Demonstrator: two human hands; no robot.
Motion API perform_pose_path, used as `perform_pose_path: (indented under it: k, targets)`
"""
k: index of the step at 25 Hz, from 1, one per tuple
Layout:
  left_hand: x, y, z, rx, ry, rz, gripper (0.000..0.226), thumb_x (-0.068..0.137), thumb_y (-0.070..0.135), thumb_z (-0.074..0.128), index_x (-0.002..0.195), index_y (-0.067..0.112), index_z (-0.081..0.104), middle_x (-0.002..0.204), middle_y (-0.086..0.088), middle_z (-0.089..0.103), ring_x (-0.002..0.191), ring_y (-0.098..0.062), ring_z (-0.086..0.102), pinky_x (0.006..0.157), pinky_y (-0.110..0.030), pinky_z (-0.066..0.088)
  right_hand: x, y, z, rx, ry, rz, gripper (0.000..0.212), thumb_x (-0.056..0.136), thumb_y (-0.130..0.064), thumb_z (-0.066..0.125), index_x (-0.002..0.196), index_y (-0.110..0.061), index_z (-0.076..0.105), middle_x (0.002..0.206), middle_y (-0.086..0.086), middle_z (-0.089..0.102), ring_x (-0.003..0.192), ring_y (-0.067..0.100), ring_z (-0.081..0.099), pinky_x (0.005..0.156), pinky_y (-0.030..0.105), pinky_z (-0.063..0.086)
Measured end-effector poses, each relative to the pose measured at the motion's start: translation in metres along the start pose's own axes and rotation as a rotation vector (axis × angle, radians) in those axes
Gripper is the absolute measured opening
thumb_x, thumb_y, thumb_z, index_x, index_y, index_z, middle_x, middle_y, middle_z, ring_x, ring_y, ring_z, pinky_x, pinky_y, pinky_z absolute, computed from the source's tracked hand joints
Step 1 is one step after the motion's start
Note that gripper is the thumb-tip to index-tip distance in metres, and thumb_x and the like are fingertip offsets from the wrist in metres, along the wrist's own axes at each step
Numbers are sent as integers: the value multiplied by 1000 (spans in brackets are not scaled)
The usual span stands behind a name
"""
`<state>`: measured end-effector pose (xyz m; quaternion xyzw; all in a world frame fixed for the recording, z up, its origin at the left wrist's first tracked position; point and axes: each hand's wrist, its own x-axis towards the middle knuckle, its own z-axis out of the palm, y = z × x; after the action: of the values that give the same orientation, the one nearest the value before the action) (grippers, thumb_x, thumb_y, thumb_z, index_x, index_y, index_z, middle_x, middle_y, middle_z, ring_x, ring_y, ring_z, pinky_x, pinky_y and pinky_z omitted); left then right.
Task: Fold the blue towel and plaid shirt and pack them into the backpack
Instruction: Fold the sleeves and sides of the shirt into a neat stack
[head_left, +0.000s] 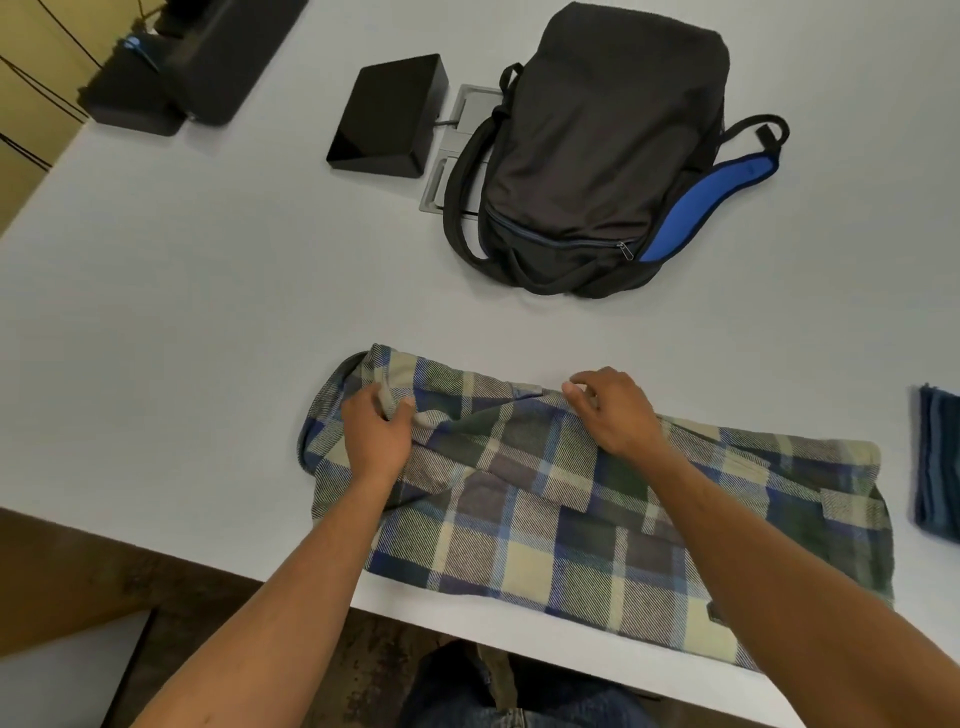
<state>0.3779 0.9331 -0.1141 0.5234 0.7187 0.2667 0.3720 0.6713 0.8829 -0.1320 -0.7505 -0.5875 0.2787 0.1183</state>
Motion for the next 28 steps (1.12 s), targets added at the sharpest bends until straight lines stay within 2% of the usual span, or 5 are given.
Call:
perform_pose_path:
  k: [7, 11, 15, 19, 28]
  targets:
    - [27, -8, -6, -265, -231, -384, 15, 94, 24, 64, 102, 12, 63, 106, -11, 68, 86, -19, 62, 66, -28, 50, 19, -21, -16, -197, -336, 266, 54, 94, -63, 43, 85, -12, 59, 85, 4, 58, 73, 17, 54, 67, 30, 41]
    - [27, -2, -8, -496, -262, -464, 4, 98, 16, 56, 100, 14, 59, 103, -10, 70, 86, -20, 68, 67, -31, 56, 26, -24, -23, 9, -497, 294, 31, 93, -36, 60, 82, -7, 57, 87, 9, 56, 70, 15, 48, 58, 27, 35]
    - [25, 2, -8, -577, -294, -495, 11, 101, 14, 50, 108, 14, 59, 103, -9, 71, 91, -23, 68, 75, -38, 57, 26, -18, -20, 412, -558, 406, 14, 83, -16, 74, 90, -11, 64, 102, 9, 63, 92, 22, 58, 75, 32, 48]
    - [26, 4, -9, -621, -302, -507, 17, 101, 14, 48, 116, 12, 57, 105, -10, 70, 93, -24, 67, 86, -43, 56, 25, -2, -25, 702, -535, 436, 25, 81, 0, 71, 99, -17, 66, 117, 10, 62, 111, 29, 59, 78, 34, 52]
    - [19, 21, -11, -946, -332, -441, 22, 103, 14, 43, 121, 14, 56, 107, -8, 72, 95, -22, 70, 77, -40, 57, 15, -2, -45, 792, -788, 317, 45, 53, -10, 70, 98, -7, 73, 89, 9, 72, 78, 22, 65, 60, 27, 53]
